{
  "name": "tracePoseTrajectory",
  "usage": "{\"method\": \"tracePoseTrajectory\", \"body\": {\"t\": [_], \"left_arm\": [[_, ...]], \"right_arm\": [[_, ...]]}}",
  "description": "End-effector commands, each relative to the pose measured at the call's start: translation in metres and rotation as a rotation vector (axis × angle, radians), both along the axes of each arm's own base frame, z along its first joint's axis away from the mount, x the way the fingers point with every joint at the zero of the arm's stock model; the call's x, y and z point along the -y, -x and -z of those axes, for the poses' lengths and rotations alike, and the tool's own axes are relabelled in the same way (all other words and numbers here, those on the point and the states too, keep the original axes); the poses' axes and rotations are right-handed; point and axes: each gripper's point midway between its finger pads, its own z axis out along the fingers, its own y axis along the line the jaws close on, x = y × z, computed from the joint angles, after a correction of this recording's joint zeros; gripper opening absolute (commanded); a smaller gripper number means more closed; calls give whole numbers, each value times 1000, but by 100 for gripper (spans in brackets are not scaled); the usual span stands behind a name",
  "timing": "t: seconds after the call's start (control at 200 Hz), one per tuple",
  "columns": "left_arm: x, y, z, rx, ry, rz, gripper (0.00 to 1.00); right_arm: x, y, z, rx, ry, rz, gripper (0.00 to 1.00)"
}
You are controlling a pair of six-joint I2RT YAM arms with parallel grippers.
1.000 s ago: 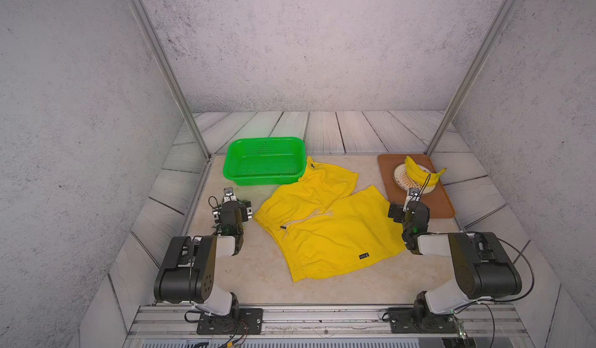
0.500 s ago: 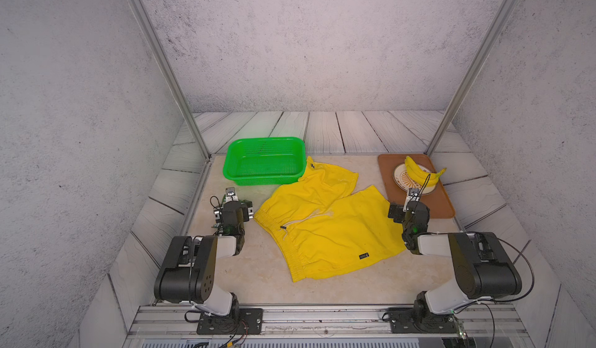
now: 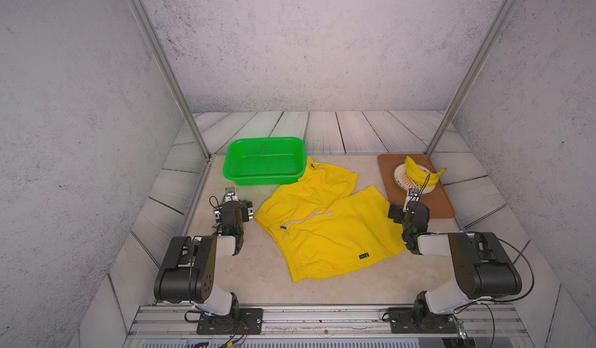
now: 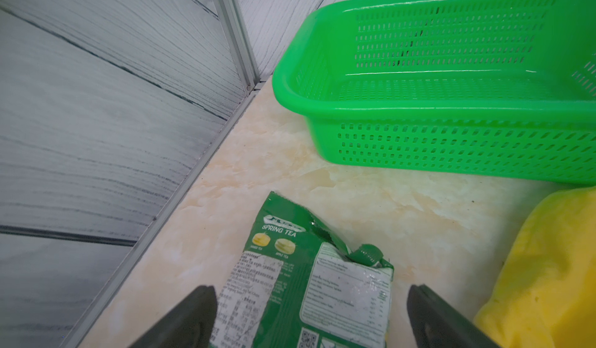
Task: Roll up the shorts
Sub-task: Fold the shorts at the center of the board.
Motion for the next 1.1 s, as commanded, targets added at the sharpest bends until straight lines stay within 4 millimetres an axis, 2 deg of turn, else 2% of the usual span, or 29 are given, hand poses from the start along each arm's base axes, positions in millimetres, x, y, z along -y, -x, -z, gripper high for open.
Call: {"method": "tracePoseTrajectory", "body": {"t": [0.0, 0.125, 0.175, 0.265, 0.34, 0.415, 0.475, 0.571, 0.681, 0.781, 0.911, 1.016, 1.096], "left_arm": [[0, -5, -4, 11, 9, 3, 98], [-4, -6, -14, 7, 0, -19, 98], [-4, -8, -25, -43, -6, -26, 98], [-13, -6, -52, -44, -8, -93, 98], [-29, 5, -76, 32, 163, -263, 98], [-23, 7, -94, 102, 348, -280, 98], [-14, 12, -103, 119, 476, -277, 98], [9, 16, -119, 149, 654, -194, 98], [51, 21, -141, 134, 755, 44, 98], [85, 42, -153, 32, 804, 187, 99], [118, 78, -142, -79, 802, 288, 95], [140, 111, -107, -232, 820, 318, 86], [158, 137, -75, -365, 858, 333, 68]], "right_arm": [[-1, -4, -10, 29, -6, -4, 100], [-1, -5, -22, 47, -1, -5, 99], [-1, -2, -29, 17, -3, -6, 100], [0, 4, -54, 29, -17, 4, 100], [5, 11, -74, 76, -99, 74, 99], [18, 27, -84, 84, -241, 236, 100], [27, 44, -89, 59, -343, 359, 100], [15, 54, -98, 50, -434, 327, 100], [-10, 59, -111, 45, -549, 207, 100], [-43, 66, -130, 6, -617, 23, 100], [-65, 83, -144, -29, -674, -99, 99], [-79, 98, -141, -79, -705, -163, 98], [-88, 110, -129, -137, -734, -196, 94]]}}
